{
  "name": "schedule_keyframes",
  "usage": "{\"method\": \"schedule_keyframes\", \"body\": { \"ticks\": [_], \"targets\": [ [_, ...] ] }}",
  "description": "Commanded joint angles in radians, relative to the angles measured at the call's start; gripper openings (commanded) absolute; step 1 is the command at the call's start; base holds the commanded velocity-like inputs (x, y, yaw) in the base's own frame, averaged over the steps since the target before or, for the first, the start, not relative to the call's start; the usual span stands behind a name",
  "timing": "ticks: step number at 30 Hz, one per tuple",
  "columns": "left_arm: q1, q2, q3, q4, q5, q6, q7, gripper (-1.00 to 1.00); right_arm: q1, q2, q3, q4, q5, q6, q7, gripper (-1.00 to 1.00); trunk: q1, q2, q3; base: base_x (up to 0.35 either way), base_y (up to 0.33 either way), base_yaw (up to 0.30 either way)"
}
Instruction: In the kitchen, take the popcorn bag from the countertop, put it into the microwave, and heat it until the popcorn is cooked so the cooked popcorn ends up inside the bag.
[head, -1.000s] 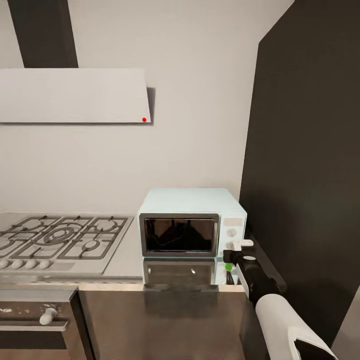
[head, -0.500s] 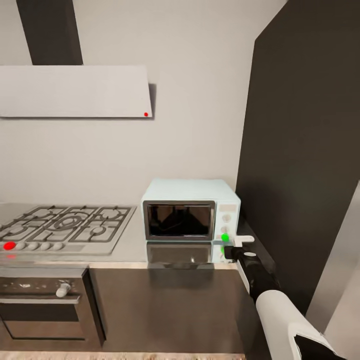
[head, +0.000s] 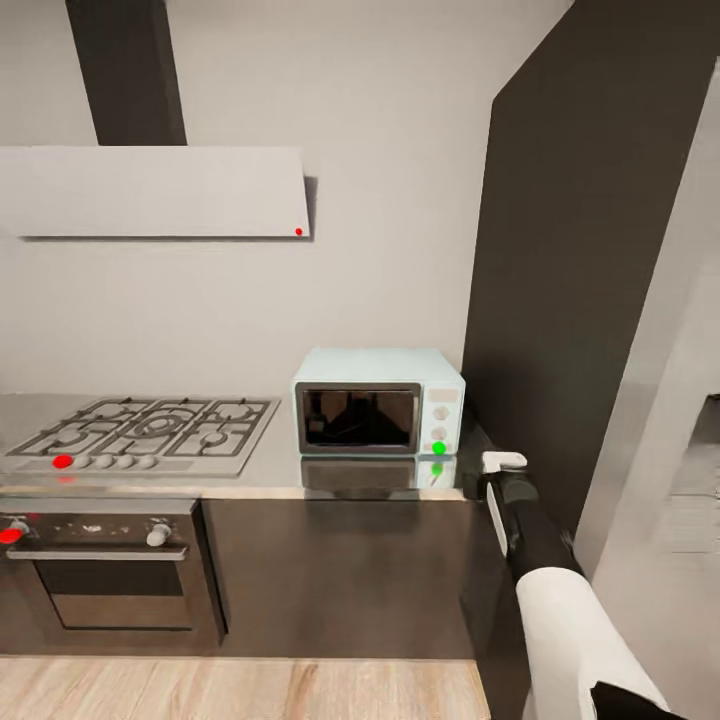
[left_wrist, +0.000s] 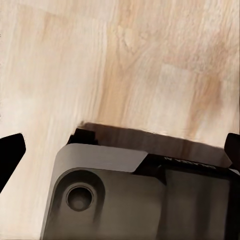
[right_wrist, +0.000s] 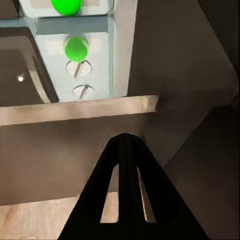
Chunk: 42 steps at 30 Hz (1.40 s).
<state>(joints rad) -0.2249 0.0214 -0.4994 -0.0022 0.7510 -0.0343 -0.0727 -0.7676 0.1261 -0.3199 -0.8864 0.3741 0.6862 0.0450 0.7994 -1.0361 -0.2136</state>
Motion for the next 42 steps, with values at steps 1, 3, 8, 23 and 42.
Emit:
{"method": "schedule_keyframes", "body": {
  "ticks": [1,3,8,23,42],
  "targets": [
    [-0.001,0.0,-0.008,0.001,0.01,-0.003,-0.004,1.0,-0.001,0.001,-0.004,-0.008,0.005,0.021,0.006,-1.0,-0.001,-0.001,-0.001,-0.337,0.0,0.0],
    [-0.001,0.0,-0.008,0.001,0.01,-0.003,-0.004,1.0,-0.001,0.001,-0.004,-0.005,0.004,0.029,0.006,-1.0,-0.001,-0.001,-0.001,-0.337,0.0,0.0],
    [-0.001,0.001,-0.008,0.001,0.01,-0.003,-0.004,1.0,0.007,-0.004,-0.005,0.08,0.004,0.017,0.002,-1.0,-0.001,-0.001,-0.001,-0.337,0.0,0.0],
    [-0.001,0.003,-0.008,0.001,0.011,-0.003,-0.004,1.0,0.307,-0.148,-0.001,0.918,0.013,-0.624,-0.001,-1.0,-0.001,-0.001,-0.001,-0.044,0.0,0.0],
    [-0.001,0.015,-0.016,-0.002,-0.007,-0.004,-0.004,1.0,0.594,-0.132,-0.002,0.914,0.016,-0.763,-0.012,-1.0,-0.001,-0.001,-0.001,0.0,0.0,0.0]
  ]
}}
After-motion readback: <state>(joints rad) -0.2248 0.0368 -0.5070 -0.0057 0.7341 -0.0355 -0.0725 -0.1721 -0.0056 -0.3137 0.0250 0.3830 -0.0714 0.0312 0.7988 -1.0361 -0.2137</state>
